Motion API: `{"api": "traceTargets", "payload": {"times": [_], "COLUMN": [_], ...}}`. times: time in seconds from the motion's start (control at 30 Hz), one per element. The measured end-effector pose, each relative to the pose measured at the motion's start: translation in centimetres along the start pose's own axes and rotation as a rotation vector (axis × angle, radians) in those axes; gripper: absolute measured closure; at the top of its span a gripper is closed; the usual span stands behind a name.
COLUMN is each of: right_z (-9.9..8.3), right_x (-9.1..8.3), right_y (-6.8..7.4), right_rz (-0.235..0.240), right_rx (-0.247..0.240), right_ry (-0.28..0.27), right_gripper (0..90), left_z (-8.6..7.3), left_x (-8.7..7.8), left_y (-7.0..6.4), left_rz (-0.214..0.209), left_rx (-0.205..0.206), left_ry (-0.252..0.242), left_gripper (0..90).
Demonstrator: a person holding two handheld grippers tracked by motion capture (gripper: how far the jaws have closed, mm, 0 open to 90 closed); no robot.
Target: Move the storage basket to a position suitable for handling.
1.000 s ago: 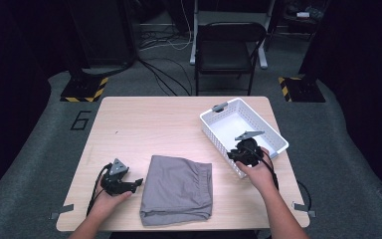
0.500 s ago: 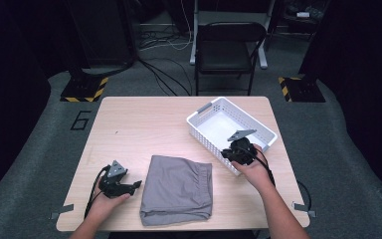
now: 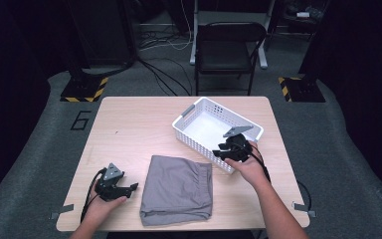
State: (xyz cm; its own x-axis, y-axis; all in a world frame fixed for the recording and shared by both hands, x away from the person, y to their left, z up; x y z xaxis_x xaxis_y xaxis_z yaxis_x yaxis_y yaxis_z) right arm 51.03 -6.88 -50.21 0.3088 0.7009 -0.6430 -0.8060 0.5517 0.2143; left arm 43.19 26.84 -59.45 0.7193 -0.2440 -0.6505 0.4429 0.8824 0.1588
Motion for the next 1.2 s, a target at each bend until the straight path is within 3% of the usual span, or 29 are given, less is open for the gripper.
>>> {"api": "traceTargets", "payload": {"times": [0.1,0.37,0.47,0.67,0.8,0.83,0.9,1.03,1.2], "right_z": [0.3,-0.7,-1.5,-2.4,-2.7,-3.2,-3.3,-4.4,-5.0], "right_x": [-1.1,-3.0,-3.2,-4.2,-4.7,-5.0,-5.1,-5.4,-5.3], "right_y": [-0.5,-2.0,-2.3,-2.2,-2.2,-2.4,-2.5,-3.3,-3.9], "right_rz": [-0.036,-0.159,-0.208,-0.302,-0.313,-0.316,-0.317,-0.312,-0.332], "right_rx": [0.063,0.156,0.166,0.171,0.193,0.237,0.245,0.319,0.340], "right_ry": [-0.036,-0.034,-0.005,0.020,0.012,0.011,0.007,-0.002,0.003], "right_gripper": [52.0,42.6,41.3,40.8,39.5,38.7,38.5,36.5,34.2], "left_z": [0.1,0.9,1.0,2.0,2.5,2.6,2.7,2.7,2.6], "left_x": [0.0,0.5,0.6,1.0,1.2,1.3,1.4,1.5,1.6], "left_y": [0.1,-0.1,-0.1,0.0,0.2,0.2,0.2,0.2,0.2], "left_rz": [0.001,-0.022,-0.021,-0.021,-0.006,-0.006,-0.001,-0.007,-0.004], "left_rx": [-0.012,-0.039,-0.025,-0.049,-0.066,-0.065,-0.073,-0.062,-0.049], "left_ry": [0.008,0.012,0.036,0.015,0.002,0.007,-0.007,0.009,0.019], "left_gripper": [25.5,33.8,34.3,34.8,33.7,33.5,33.4,33.0,33.0]}}
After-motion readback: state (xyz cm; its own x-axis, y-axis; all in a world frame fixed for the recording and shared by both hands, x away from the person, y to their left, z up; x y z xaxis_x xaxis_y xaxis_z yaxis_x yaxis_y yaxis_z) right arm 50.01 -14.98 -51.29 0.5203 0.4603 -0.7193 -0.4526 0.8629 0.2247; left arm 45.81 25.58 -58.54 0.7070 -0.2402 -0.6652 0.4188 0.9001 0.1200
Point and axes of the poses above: each handheld gripper's, and its own axes: x roughly forward along the jaws, z roughly out of its top, y roughly to its left, the point moved 10 cm from there along x, roughly forward along the jaws, and after that the axes turned 13 degrees about z, right-handed, at the moved point
